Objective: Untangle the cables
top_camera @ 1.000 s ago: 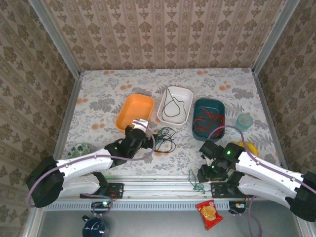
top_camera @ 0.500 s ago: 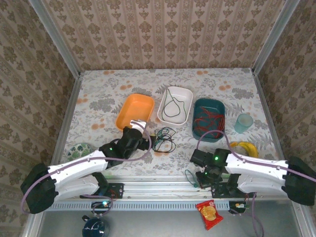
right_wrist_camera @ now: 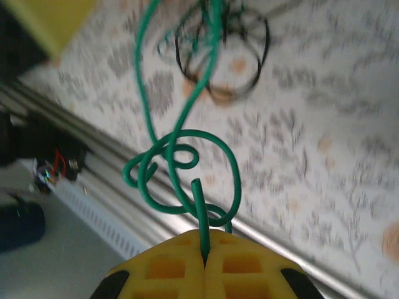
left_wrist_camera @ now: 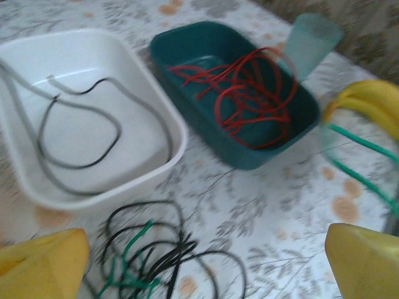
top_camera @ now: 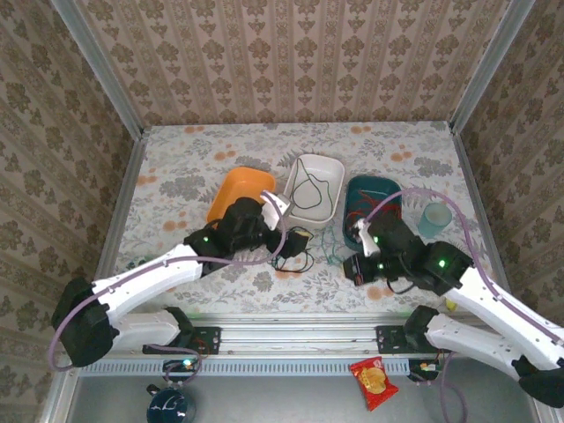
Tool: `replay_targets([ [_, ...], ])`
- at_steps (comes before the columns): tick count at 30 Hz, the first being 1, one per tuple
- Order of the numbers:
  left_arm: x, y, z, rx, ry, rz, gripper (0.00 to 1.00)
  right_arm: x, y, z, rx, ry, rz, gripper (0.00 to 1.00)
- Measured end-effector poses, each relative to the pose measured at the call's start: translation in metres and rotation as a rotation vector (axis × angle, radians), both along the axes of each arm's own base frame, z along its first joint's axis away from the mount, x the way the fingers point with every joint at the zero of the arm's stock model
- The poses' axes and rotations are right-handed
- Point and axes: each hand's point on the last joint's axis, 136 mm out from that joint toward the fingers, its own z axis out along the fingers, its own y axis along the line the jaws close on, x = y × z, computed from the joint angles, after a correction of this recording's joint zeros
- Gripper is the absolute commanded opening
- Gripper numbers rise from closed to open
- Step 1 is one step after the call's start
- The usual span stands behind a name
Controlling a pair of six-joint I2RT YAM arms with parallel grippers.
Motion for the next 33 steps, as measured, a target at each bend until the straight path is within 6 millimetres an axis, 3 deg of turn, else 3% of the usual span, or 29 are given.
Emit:
replay_targets([
  [5, 0.001, -0.016, -0.006, -0.073, 0.090, -0.080, 0.95, 0.042, 0.009, 0.002, 0.064, -0.029, -0.019, 0.00],
  [11, 0.000, -0.034, -0.006, -0.166, 0.190, -0.148, 0.92, 0.056, 0.012, 0.005, 0.094, -0.062, 0.030, 0.00],
  [14, 0.001, -0.045, -0.013, -0.182, 0.251, -0.168, 0.79, 0.058, 0.011, 0.007, 0.108, -0.068, 0.042, 0.00],
  [19, 0.006, -0.055, -0.018, -0.221, 0.304, -0.178, 0.36, 0.057, 0.014, 0.010, 0.133, -0.072, 0.066, 0.00],
  [22, 0.007, -0.060, -0.019, -0.241, 0.319, -0.184, 0.29, 0.058, 0.017, 0.014, 0.150, -0.088, 0.072, 0.00],
  [27, 0.010, -0.064, -0.012, -0.275, 0.313, -0.189, 0.33, 0.062, 0.018, 0.019, 0.160, -0.110, 0.071, 0.00],
  [28, 0.010, -0.064, -0.012, -0.279, 0.312, -0.190, 0.30, 0.062, 0.018, 0.019, 0.161, -0.111, 0.070, 0.00],
  [32, 0.009, -0.065, -0.008, -0.294, 0.313, -0.196, 0.00, 0.064, 0.016, 0.022, 0.165, -0.127, 0.060, 0.00],
  [33, 0.011, -0.065, -0.008, -0.291, 0.307, -0.187, 0.00, 0.065, 0.015, 0.023, 0.163, -0.129, 0.051, 0.00],
])
